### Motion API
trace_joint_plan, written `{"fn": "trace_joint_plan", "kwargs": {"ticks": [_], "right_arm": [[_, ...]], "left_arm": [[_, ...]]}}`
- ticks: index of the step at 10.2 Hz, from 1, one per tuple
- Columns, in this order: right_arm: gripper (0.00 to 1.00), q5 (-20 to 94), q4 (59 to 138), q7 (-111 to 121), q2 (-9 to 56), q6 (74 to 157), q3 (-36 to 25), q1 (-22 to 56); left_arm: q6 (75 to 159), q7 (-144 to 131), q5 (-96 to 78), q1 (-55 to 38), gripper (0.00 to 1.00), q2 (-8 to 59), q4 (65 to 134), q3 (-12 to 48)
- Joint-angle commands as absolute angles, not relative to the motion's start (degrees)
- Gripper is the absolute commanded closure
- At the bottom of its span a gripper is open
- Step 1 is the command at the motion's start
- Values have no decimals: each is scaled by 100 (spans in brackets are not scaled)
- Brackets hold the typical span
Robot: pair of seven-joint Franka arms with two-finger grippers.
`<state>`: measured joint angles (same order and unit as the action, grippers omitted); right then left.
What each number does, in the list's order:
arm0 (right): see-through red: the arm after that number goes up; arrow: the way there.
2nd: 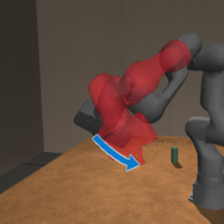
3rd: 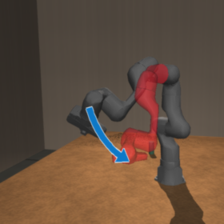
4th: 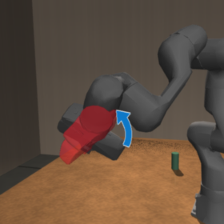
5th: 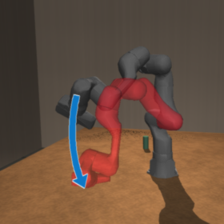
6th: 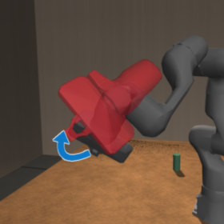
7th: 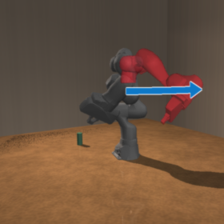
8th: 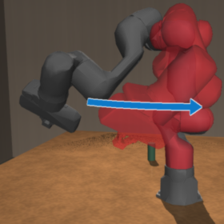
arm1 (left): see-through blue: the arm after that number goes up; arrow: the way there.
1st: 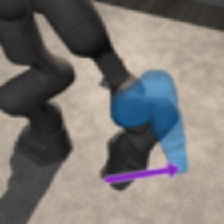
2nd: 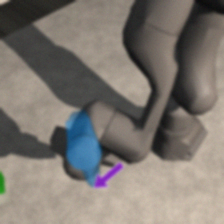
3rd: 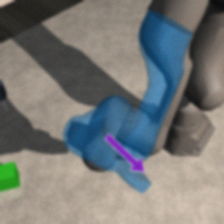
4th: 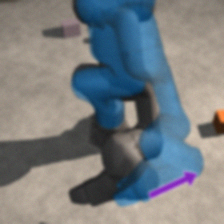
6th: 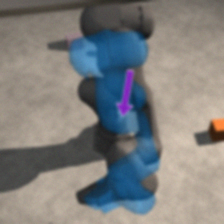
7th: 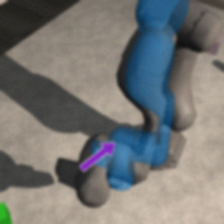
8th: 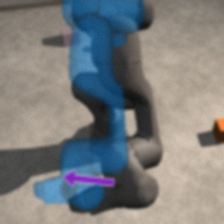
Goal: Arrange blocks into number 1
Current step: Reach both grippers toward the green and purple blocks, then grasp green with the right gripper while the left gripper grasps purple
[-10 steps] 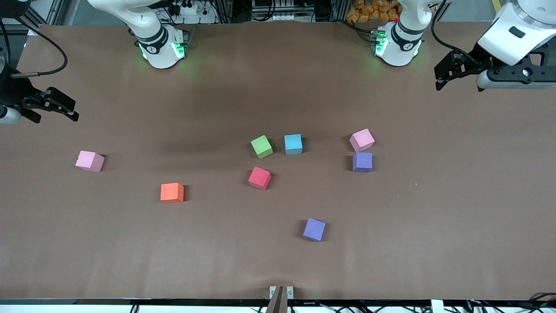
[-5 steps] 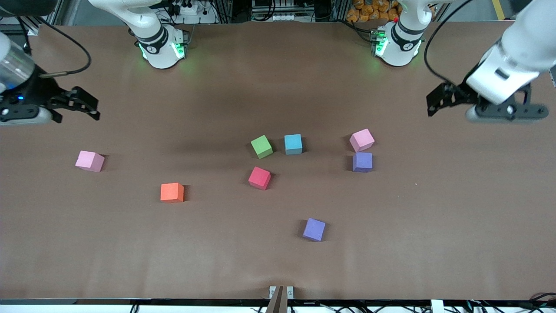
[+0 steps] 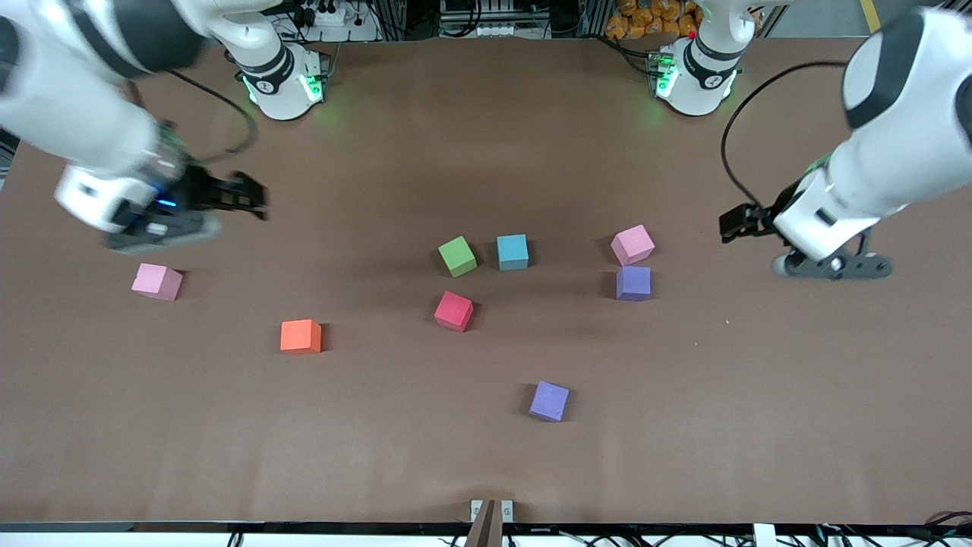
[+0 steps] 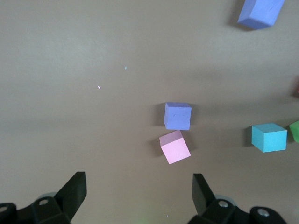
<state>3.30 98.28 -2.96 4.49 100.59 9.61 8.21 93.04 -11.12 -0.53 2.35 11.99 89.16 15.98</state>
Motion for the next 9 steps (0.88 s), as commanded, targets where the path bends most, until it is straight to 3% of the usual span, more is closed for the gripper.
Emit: {"fn": "trace_joint_plan", "kwargs": {"ticks": [1, 4, 9], "right_arm": [[0, 360, 10299, -351, 579, 10703, 1335, 835], [0, 334, 10494, -1059, 1088, 11318, 1546, 1211], [0, -34, 10512, -1600, 2161, 12329, 1644, 2038]], "left_arm": [[9316, -1169, 97, 211, 0, 1685, 8894, 1626], [9579, -1378, 88, 176, 0, 2353, 8938, 1635], [10503, -2495, 631, -525, 0, 2847, 9386, 1626]]}}
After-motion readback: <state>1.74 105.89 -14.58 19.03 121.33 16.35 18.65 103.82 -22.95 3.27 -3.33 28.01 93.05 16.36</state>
